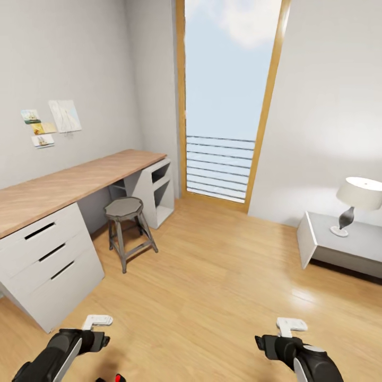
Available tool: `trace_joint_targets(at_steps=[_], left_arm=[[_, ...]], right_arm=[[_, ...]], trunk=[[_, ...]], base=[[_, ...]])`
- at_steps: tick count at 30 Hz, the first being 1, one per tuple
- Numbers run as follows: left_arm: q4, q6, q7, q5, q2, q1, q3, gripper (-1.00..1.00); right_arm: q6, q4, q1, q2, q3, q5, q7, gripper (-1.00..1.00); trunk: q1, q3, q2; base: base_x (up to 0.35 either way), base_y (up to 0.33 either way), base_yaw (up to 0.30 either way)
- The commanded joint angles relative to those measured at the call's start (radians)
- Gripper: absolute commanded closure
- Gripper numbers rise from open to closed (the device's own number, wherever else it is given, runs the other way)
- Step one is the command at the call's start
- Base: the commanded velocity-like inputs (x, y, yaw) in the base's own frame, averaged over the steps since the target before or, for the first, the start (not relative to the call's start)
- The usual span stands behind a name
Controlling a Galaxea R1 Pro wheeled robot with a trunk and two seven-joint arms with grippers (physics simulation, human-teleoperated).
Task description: Attach the digital camera to the camera tripod in the bedroom.
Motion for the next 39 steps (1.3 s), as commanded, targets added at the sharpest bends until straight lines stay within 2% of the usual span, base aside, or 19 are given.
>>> trace_joint_targets(at_steps=[1, 4, 5, 8, 11, 19, 24, 39], left_arm=[[0.013, 0.007, -0.028, 0.002, 0.011, -0.009, -0.004, -1.00], [0.065, 0.010, -0.111, -0.020, 0.031, -0.034, -0.006, -1.00], [0.058, 0.004, -0.104, -0.014, 0.025, -0.028, 0.000, -1.00], [0.042, 0.002, -0.087, 0.004, 0.008, -0.011, 0.017, -1.00], [0.025, 0.002, -0.070, 0.013, 0.007, 0.006, 0.031, -1.00], [-0.020, 0.002, -0.059, 0.013, 0.007, 0.051, 0.031, -1.00], [-0.047, 0.002, -0.059, 0.013, 0.007, 0.053, 0.031, -1.00], [-0.047, 0.002, -0.059, 0.013, 0.007, 0.053, 0.031, -1.00]], right_arm=[[0.036, -0.011, -0.021, 0.001, -0.002, -0.001, 0.002, -1.00], [0.111, -0.029, -0.096, 0.003, -0.002, -0.006, 0.003, -1.00], [0.105, -0.023, -0.101, -0.003, 0.004, -0.012, 0.009, -1.00], [0.102, -0.020, -0.118, 0.006, 0.008, -0.029, 0.026, -1.00], [0.102, -0.020, -0.133, 0.006, 0.008, -0.029, 0.043, -1.00], [0.102, -0.020, -0.133, 0.006, 0.008, -0.029, 0.072, -1.00], [0.102, -0.020, -0.133, 0.006, 0.008, -0.029, 0.072, -1.00], [0.102, -0.020, -0.133, 0.006, 0.008, -0.029, 0.072, -1.00]], trunk=[[0.004, -0.004, -0.008], [0.015, -0.014, -0.029], [0.015, -0.013, -0.029], [0.015, -0.013, -0.029], [0.015, -0.013, -0.029], [0.015, -0.013, -0.029], [0.015, -0.013, -0.029], [0.015, -0.013, -0.029]], base=[[0.000, 0.000, 0.000], [0.000, 0.000, 0.000], [0.000, 0.000, 0.000], [0.000, 0.000, 0.000], [0.000, 0.000, 0.000], [0.000, 0.000, 0.000], [0.000, 0.000, 0.000], [0.000, 0.000, 0.000]])
